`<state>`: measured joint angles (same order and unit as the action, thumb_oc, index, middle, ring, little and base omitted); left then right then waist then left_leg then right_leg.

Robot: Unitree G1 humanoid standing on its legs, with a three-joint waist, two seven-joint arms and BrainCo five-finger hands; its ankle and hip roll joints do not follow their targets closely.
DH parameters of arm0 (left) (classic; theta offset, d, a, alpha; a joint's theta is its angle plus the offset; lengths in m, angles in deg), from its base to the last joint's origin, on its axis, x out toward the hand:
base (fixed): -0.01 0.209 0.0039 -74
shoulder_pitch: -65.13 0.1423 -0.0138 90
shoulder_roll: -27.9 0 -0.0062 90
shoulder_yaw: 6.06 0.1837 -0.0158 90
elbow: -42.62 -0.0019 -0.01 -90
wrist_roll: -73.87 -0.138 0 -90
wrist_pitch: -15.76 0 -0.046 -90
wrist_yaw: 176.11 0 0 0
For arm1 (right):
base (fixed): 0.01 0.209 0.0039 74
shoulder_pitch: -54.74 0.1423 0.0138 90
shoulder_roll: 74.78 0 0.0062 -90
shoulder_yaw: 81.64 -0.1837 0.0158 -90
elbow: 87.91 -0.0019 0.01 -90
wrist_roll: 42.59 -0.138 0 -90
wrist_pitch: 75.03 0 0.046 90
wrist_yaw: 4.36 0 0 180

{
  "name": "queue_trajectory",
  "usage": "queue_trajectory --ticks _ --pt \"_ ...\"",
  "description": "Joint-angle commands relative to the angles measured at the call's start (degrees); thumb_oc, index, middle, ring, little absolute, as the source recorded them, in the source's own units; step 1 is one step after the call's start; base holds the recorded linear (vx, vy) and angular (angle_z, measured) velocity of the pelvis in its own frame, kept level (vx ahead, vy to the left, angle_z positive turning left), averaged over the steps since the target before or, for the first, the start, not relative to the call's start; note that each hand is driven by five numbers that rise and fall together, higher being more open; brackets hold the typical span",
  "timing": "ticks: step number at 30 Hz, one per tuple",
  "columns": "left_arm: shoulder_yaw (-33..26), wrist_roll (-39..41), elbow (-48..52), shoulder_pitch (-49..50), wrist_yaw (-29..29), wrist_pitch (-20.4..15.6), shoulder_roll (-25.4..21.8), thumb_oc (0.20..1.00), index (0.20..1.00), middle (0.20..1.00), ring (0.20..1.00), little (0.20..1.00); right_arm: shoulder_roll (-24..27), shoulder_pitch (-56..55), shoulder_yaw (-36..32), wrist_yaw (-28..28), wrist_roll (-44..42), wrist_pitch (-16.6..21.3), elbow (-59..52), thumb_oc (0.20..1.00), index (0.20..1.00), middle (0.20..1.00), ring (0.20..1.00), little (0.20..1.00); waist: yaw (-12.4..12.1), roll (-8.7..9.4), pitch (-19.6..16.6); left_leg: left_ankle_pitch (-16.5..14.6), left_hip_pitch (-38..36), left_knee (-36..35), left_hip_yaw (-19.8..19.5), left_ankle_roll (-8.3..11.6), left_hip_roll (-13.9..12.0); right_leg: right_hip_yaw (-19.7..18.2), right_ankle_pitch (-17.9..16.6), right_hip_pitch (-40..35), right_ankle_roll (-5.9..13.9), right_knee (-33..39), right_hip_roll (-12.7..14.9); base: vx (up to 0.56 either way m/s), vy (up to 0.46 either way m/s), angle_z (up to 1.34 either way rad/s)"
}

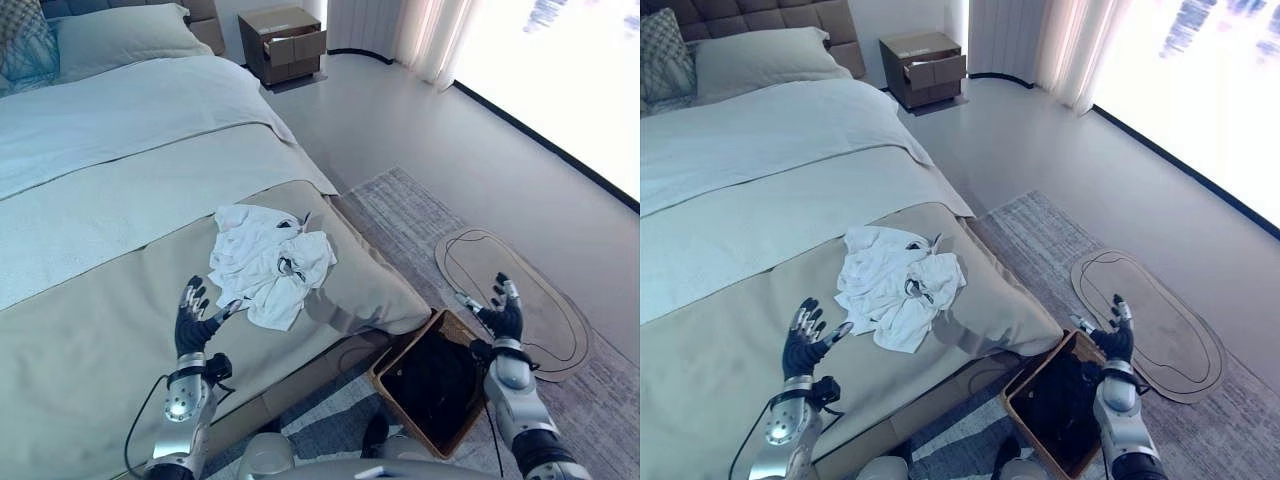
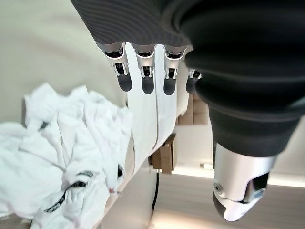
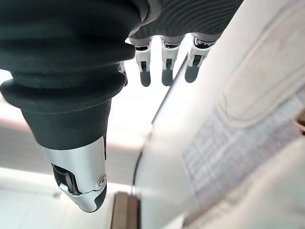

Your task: Pick up clothes into the bucket

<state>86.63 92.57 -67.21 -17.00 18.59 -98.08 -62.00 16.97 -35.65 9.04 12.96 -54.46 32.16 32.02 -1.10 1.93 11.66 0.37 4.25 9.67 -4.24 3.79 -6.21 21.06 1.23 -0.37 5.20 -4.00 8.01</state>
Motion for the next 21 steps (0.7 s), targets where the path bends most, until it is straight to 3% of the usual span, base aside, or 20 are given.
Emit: queue_trajectory --ticks 1,3,6,10,12,13,14,15,16,17,20,21 --pt "-2.2 -2.8 2.1 -0.9 -0.8 -2.0 -1.1 1.000 1.000 1.000 1.000 1.000 0.9 1.3 -1.8 0.0 1.5 3.0 -5.1 1.000 1.000 1.000 1.000 1.000 0.4 1.22 1.0 5.6 7.5 -2.5 -1.0 1.92 -1.5 -2.9 2.3 -2.7 0.48 -0.4 -0.2 0.06 0.120 0.22" --pt "-2.3 -3.6 1.9 -0.9 -0.6 -2.0 -1.1 1.000 1.000 1.000 1.000 1.000 0.9 1.1 -1.8 0.0 1.4 3.2 -5.6 1.000 1.000 1.000 1.000 1.000 0.2 0.44 1.2 7.5 9.3 -5.4 -1.6 2.21 -0.7 -4.0 2.3 -2.2 1.03 -1.0 -0.2 0.06 0.144 0.13" --pt "-2.8 -3.1 2.3 -0.5 -0.1 -2.7 -0.8 1.000 1.000 1.000 1.000 1.000 0.5 1.8 -1.1 0.6 2.3 2.7 -5.0 1.000 1.000 1.000 1.000 1.000 0.9 -0.42 0.3 5.7 7.0 -6.7 0.1 1.60 -0.5 -5.8 2.5 -1.5 2.18 -1.9 1.2 0.09 0.221 -0.34" --pt "-3.5 -3.3 2.9 -0.8 1.4 -3.4 -1.0 1.000 1.000 1.000 1.000 1.000 -0.3 2.4 -1.0 1.1 2.3 2.0 -3.8 1.000 1.000 1.000 1.000 1.000 0.5 0.23 -0.3 2.9 4.8 -6.2 3.1 -0.75 1.8 -8.5 1.3 -1.8 4.30 -1.8 5.0 0.12 0.242 -0.16" --pt "-4.5 -3.5 3.1 -0.9 2.2 -3.4 -1.6 1.000 1.000 1.000 1.000 1.000 -0.5 2.8 -0.9 1.0 2.6 1.5 -3.7 1.000 1.000 1.000 1.000 1.000 0.0 0.48 0.0 0.9 3.9 -5.5 4.9 -3.13 3.7 -9.9 -0.4 1.8 5.41 -9.4 7.9 0.11 0.276 -0.90" --pt "-4.5 -3.5 3.1 -0.9 2.3 -3.4 -1.6 1.000 1.000 1.000 1.000 1.000 -0.5 2.8 -0.9 1.0 2.6 1.5 -3.8 1.000 1.000 1.000 1.000 1.000 -0.1 0.60 0.0 0.9 3.9 -5.5 5.1 -3.20 3.8 -10.2 -0.2 2.1 5.48 -9.8 8.0 0.07 0.215 -0.62" --pt "-4.5 -3.6 2.9 -1.0 2.4 -3.3 -1.7 1.000 1.000 1.000 1.000 1.000 -0.5 2.9 -0.6 0.9 2.9 1.4 -3.9 1.000 1.000 1.000 1.000 1.000 -0.1 0.82 0.4 0.3 3.5 -5.2 5.5 -4.30 4.7 -11.2 -2.5 3.6 5.67 -13.5 8.9 0.03 0.134 -0.10" --pt "-4.3 -3.7 3.2 -1.2 2.4 -3.3 -2.1 1.000 1.000 1.000 1.000 1.000 -0.4 3.0 -0.5 0.9 3.0 1.4 -4.3 1.000 1.000 1.000 1.000 1.000 0.4 0.76 1.0 0.1 3.0 -5.0 5.5 -5.19 5.5 -12.2 -5.0 4.9 5.38 -16.6 9.1 0.00 0.209 0.07" --pt "-4.0 -4.4 2.9 -1.9 2.7 -3.0 -3.1 1.000 1.000 1.000 1.000 1.000 -0.4 3.2 -0.3 0.9 2.9 1.5 -5.1 1.000 1.000 1.000 1.000 1.000 1.1 0.39 2.7 0.0 3.1 -4.6 4.9 -6.03 5.6 -14.7 -5.6 8.4 4.49 -21.8 7.7 -0.03 0.136 0.06" --pt "-4.0 -4.4 2.8 -1.9 2.8 -3.0 -3.1 1.000 1.000 1.000 1.000 1.000 -0.4 3.2 -0.3 0.9 2.9 1.5 -5.1 1.000 1.000 1.000 1.000 1.000 1.0 0.45 2.7 0.0 3.2 -4.5 5.0 -6.02 5.7 -14.9 -5.4 8.7 4.47 -22.2 7.8 -0.02 0.075 0.03" --pt "-3.2 -5.6 0.8 -3.4 3.3 -3.2 -3.6 1.000 1.000 1.000 1.000 1.000 -0.5 3.4 -0.5 0.6 1.8 1.8 -4.8 1.000 1.000 1.000 1.000 1.000 1.8 0.39 2.6 -0.2 3.4 -5.2 4.1 -5.54 6.0 -14.0 -3.9 9.4 4.28 -15.0 7.2 0.04 -0.050 -0.18" --pt "-2.8 -6.8 -0.6 -4.6 3.9 -3.2 -4.0 1.000 1.000 1.000 1.000 1.000 -0.4 3.3 -0.8 0.4 0.8 2.0 -4.7 1.000 1.000 1.000 1.000 1.000 2.4 1.10 2.7 -0.6 3.6 -5.7 4.0 -4.61 6.0 -14.1 -4.9 10.1 4.97 -4.9 7.2 0.06 -0.118 -0.11"
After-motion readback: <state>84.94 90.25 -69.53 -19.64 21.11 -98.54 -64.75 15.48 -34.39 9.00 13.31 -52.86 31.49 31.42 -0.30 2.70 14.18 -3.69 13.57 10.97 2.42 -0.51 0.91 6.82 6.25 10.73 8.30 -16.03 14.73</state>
